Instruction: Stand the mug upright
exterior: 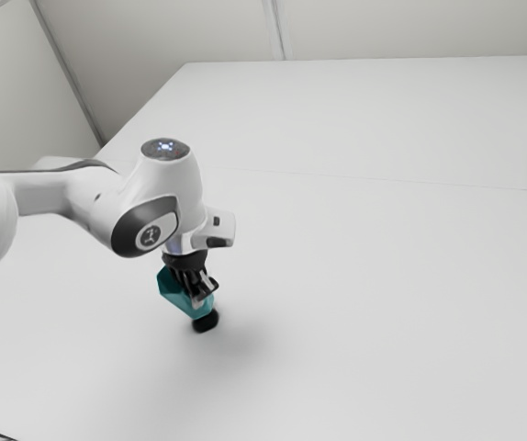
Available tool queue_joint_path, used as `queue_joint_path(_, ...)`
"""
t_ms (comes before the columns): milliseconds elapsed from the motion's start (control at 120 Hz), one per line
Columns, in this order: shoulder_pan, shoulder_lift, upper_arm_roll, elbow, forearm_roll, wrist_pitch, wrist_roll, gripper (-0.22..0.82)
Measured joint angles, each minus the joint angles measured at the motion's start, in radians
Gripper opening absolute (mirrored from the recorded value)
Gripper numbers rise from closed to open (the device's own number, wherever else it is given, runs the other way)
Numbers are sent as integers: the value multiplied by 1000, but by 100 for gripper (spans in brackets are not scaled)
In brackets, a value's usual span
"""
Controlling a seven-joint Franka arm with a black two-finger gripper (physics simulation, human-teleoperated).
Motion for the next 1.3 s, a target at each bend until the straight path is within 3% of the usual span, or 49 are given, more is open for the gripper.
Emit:
queue_joint_path(358, 9, 14, 0, -57, 19, 123, -63, -18)
queue_joint_path(733, 16, 52, 1, -60, 24, 174, -105, -17)
queue_joint_path(1150, 15, 1, 0, -55, 7, 182, -105, 34)
queue_joint_path(1300, 16, -27, -8, -48, 5, 180, -104, 46)
